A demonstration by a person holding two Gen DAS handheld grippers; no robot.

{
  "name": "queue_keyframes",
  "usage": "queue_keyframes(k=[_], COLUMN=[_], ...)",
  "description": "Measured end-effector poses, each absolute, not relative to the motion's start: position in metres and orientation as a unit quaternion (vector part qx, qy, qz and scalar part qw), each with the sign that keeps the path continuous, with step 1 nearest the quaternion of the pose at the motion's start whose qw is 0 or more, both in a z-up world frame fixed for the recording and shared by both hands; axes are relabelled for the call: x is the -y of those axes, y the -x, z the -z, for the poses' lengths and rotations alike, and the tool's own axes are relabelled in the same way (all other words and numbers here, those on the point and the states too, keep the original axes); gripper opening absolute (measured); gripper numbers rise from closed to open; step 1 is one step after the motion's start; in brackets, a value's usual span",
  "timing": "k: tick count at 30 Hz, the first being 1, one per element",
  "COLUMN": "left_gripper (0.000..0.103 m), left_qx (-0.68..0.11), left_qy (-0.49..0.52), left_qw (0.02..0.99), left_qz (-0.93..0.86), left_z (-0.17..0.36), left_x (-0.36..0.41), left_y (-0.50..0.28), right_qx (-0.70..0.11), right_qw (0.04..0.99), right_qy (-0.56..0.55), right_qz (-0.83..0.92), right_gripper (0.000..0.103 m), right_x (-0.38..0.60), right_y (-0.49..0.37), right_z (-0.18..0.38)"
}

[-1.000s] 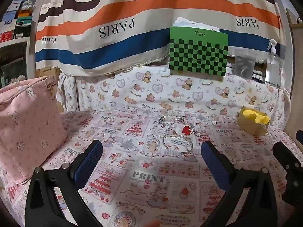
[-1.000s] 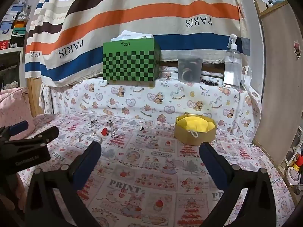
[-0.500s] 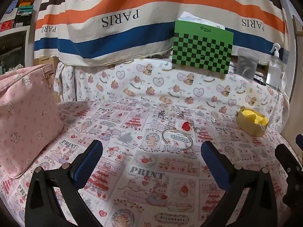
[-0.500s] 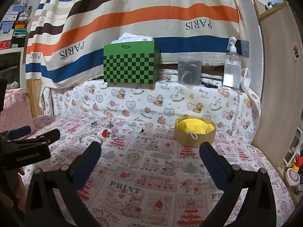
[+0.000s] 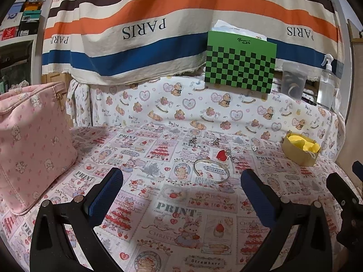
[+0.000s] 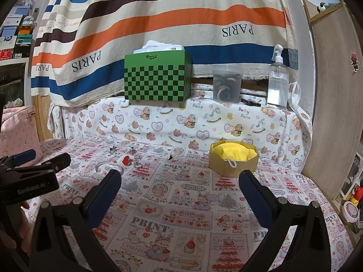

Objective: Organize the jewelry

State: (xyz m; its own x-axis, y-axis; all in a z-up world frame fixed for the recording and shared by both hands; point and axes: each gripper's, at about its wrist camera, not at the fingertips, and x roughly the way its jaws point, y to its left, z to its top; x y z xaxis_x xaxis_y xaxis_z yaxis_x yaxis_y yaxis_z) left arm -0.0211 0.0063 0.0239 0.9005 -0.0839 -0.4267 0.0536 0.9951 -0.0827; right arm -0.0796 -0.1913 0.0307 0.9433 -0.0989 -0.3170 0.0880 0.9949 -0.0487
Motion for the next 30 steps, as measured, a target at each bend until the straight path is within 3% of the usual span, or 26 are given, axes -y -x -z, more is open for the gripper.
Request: queue_keyframes(k=[30], left_gripper=[0.103], left_qx=[-0.174], left_qy=[0.003], left_qw=[0.984], left_qz=[0.044], left_z=[-0.018], left_x=[0.004], left_y=[0.041], right_qx=[-0.161], right_qw=[0.986], right_qy=[0.017], right_qz=[0.046], right_gripper=[0.103], right_x=[0.192], right_y=[0.08], right_z=[-0.031])
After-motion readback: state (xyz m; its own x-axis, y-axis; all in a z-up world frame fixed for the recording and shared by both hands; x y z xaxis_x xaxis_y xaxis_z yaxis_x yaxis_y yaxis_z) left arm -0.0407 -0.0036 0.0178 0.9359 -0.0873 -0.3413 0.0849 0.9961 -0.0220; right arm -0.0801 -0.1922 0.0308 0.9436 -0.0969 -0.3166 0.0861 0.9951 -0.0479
